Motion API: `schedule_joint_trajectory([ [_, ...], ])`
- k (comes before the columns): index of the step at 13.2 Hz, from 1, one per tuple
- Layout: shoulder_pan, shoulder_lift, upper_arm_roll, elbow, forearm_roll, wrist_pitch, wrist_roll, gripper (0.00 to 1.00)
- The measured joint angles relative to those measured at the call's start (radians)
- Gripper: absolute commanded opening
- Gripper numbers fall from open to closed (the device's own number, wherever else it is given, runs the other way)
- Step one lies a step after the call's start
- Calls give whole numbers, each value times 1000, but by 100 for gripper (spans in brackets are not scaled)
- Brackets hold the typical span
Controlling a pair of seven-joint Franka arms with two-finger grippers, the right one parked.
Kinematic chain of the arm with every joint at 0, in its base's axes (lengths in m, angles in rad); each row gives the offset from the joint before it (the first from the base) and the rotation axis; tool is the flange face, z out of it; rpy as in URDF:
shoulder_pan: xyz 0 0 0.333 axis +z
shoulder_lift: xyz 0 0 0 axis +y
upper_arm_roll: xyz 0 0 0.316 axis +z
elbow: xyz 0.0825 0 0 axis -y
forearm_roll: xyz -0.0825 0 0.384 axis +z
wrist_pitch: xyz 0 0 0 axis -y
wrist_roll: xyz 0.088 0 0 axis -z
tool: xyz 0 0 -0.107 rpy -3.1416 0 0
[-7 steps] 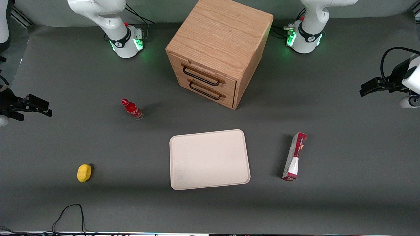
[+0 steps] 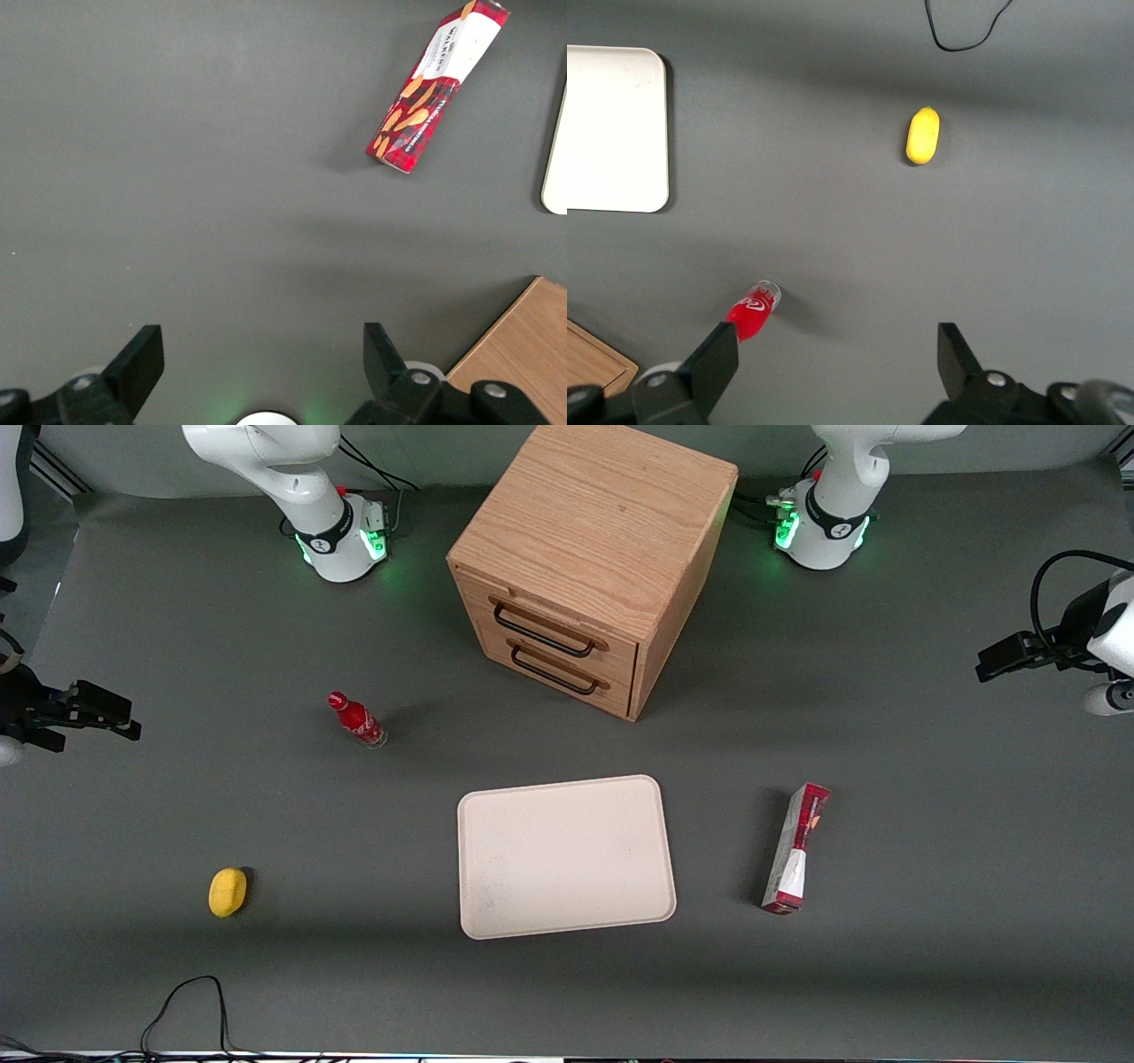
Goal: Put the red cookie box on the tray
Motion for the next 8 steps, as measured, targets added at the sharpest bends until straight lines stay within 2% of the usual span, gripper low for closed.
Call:
schedule_joint_trajectory([
  [8, -1, -9, -4, -2, 47, -20, 0, 100],
])
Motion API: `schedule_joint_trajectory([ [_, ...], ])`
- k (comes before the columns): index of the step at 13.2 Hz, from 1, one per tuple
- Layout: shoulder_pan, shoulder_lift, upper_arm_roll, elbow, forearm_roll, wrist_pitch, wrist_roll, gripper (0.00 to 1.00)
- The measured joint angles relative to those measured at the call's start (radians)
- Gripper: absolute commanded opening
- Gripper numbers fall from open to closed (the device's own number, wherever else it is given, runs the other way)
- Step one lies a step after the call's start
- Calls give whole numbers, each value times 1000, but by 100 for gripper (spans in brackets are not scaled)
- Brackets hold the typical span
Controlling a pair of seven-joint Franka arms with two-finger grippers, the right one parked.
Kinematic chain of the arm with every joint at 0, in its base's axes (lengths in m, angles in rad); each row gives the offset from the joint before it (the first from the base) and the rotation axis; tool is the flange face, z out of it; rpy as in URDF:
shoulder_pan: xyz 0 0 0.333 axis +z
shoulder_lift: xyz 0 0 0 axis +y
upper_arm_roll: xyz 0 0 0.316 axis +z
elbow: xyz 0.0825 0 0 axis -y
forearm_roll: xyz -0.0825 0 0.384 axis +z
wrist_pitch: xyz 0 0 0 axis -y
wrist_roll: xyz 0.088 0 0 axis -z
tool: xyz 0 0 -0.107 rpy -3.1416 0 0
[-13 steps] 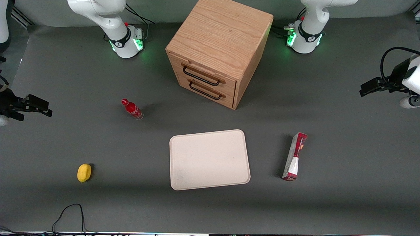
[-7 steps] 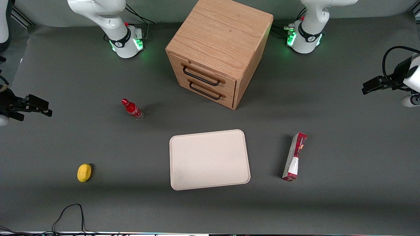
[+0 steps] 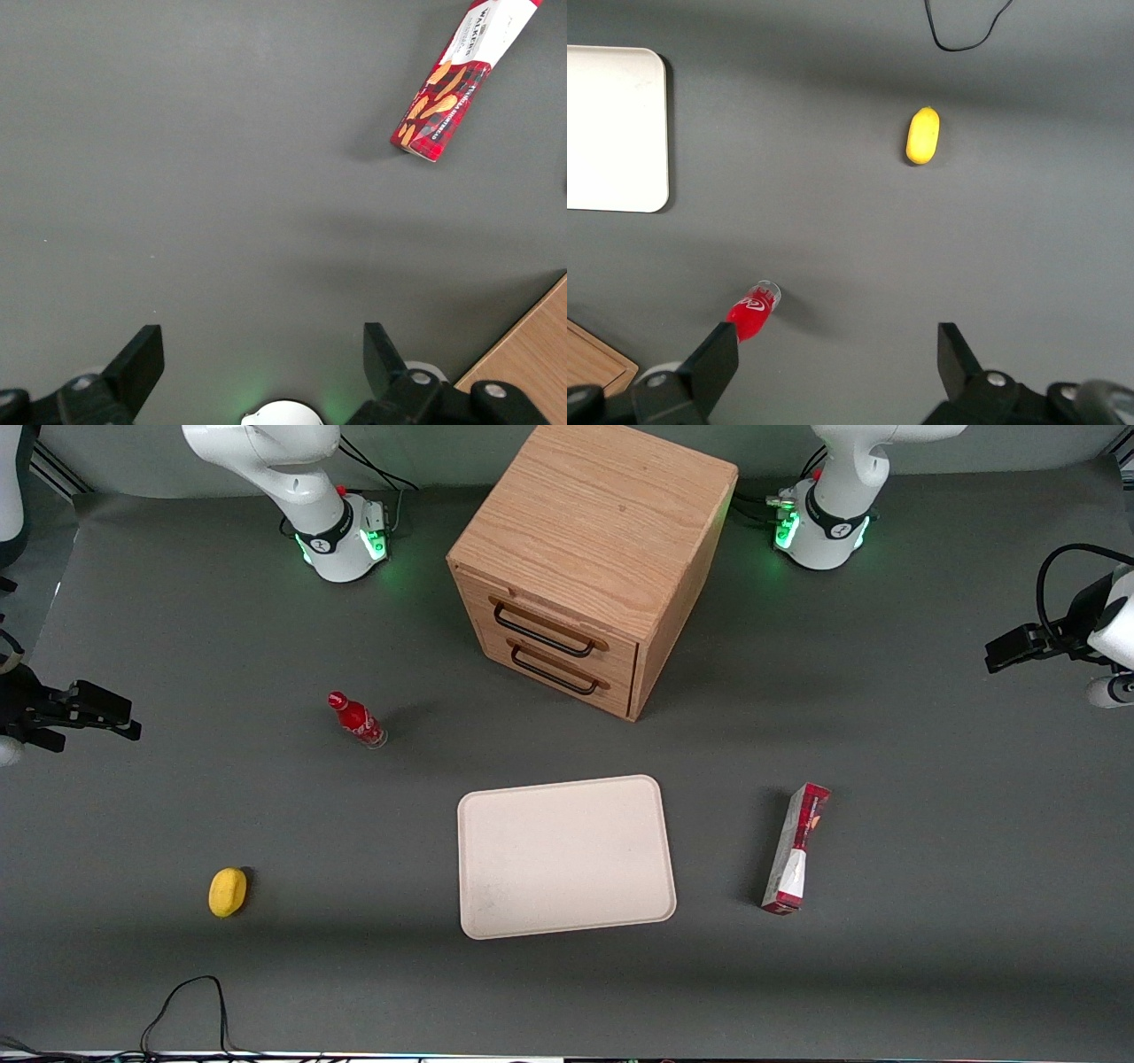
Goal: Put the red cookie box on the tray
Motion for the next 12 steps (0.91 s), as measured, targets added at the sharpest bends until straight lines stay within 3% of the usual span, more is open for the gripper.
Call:
schedule_joint_trajectory([
  [7, -19, 34, -38, 3, 13, 67, 0, 100],
  [12, -60, 249, -195, 185, 59, 74, -21, 100],
])
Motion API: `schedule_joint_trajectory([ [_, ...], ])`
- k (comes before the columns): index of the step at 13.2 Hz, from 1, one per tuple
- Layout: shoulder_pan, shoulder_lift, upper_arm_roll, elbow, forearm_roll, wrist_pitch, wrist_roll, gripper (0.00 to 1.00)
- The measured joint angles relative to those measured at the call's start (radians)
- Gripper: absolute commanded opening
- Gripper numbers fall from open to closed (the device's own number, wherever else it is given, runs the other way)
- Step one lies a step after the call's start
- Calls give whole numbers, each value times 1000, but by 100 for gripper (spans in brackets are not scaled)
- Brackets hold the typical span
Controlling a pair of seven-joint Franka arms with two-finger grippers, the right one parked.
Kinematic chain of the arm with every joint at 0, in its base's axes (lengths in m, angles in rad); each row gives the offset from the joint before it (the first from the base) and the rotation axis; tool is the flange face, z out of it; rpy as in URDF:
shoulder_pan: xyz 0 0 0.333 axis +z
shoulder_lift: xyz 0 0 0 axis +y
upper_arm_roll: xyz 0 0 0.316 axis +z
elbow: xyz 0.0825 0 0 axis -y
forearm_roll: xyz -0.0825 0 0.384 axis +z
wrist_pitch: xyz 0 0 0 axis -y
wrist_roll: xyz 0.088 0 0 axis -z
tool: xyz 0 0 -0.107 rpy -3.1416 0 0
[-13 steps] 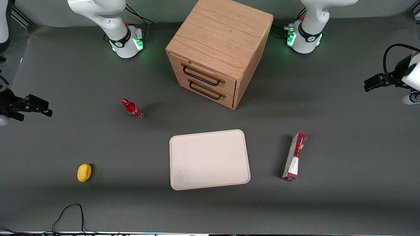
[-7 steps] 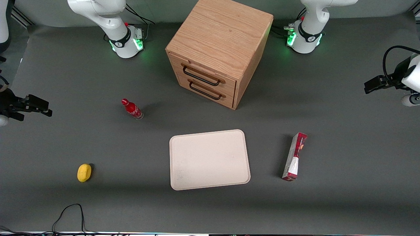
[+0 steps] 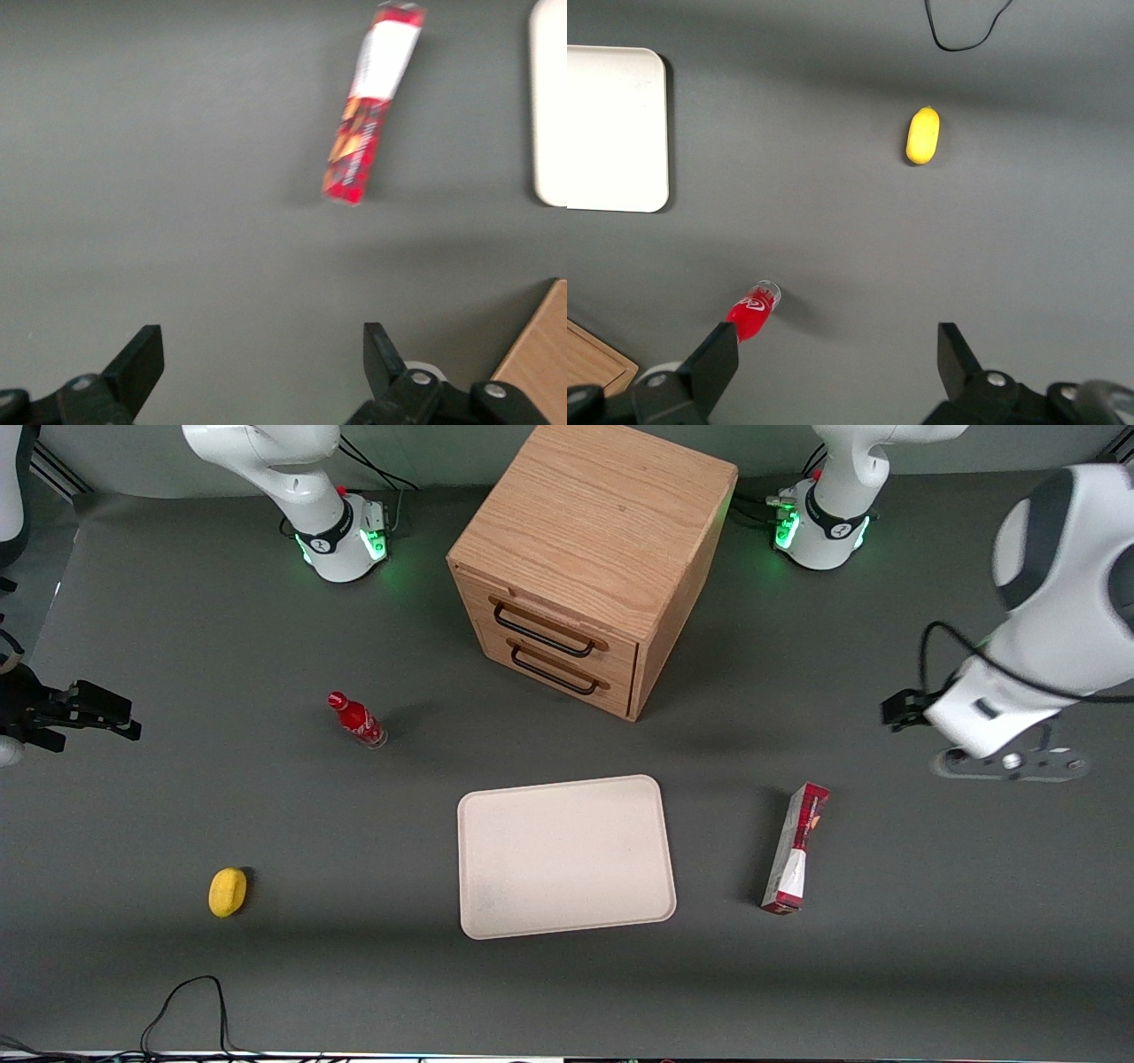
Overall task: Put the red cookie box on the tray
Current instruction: 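Move the open left gripper down over the red cookie box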
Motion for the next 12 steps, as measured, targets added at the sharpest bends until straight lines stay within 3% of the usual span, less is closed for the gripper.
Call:
schedule_joint_trajectory([
  [6, -60, 249, -28, 178, 2, 97, -20, 100],
  [12, -20, 357, -25, 91, -17, 294, 23, 99],
])
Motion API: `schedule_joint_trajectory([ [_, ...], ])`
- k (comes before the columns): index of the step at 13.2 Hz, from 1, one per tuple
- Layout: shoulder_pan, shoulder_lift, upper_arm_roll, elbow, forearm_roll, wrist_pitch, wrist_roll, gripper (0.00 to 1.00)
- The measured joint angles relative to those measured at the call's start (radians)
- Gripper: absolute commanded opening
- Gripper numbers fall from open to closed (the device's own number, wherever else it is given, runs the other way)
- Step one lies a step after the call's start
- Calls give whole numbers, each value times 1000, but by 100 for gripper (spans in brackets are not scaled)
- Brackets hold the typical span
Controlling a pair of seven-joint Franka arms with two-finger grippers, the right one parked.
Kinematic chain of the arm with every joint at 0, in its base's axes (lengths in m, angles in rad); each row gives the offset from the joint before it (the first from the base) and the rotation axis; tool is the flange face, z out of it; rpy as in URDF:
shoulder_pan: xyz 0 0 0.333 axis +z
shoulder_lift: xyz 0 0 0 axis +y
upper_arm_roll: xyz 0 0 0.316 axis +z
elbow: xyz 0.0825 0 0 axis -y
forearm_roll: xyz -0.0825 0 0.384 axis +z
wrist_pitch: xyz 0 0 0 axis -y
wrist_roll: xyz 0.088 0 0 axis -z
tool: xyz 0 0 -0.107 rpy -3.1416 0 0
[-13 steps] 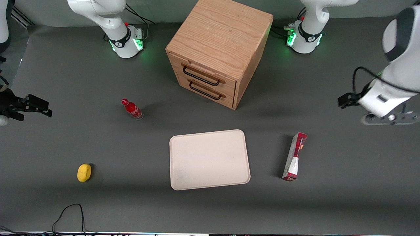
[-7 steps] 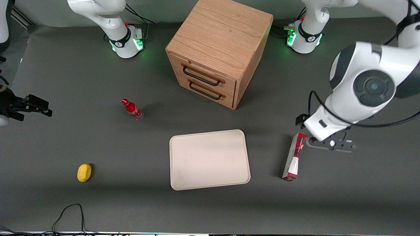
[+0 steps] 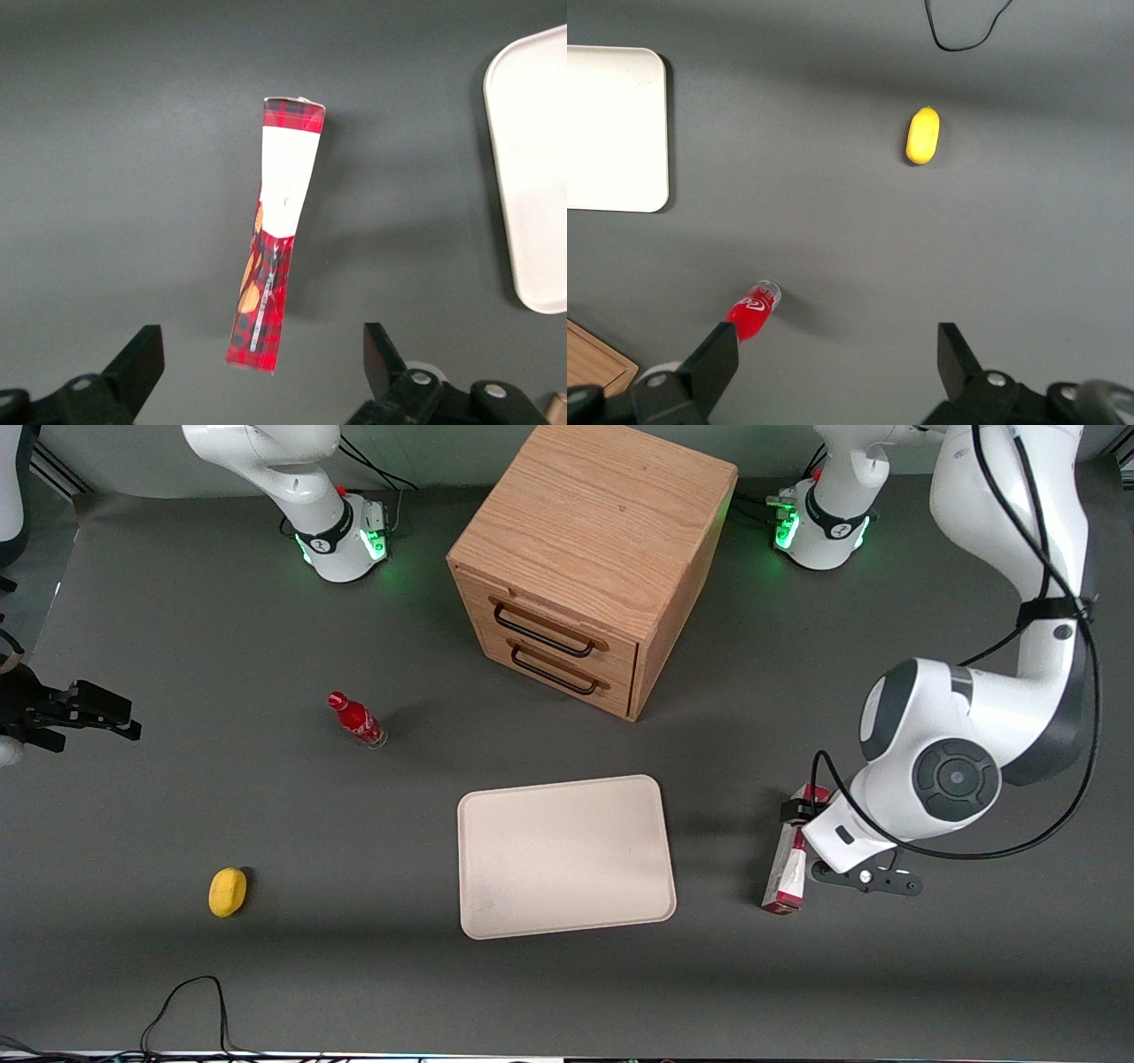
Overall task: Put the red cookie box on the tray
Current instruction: 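Move the open left gripper down over the red cookie box, then close the left gripper on the cookie box's end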
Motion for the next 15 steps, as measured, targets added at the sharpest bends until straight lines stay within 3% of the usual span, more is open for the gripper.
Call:
schedule_joint_trajectory([
  [6, 19, 3, 0, -238, -3, 300, 30, 98],
  [12, 26, 11, 4, -318, -3, 464, 56, 96],
  [13, 29, 13, 5, -322, -3, 474, 61, 92],
  [15, 32, 16, 5, -327, -3, 478, 66, 0],
])
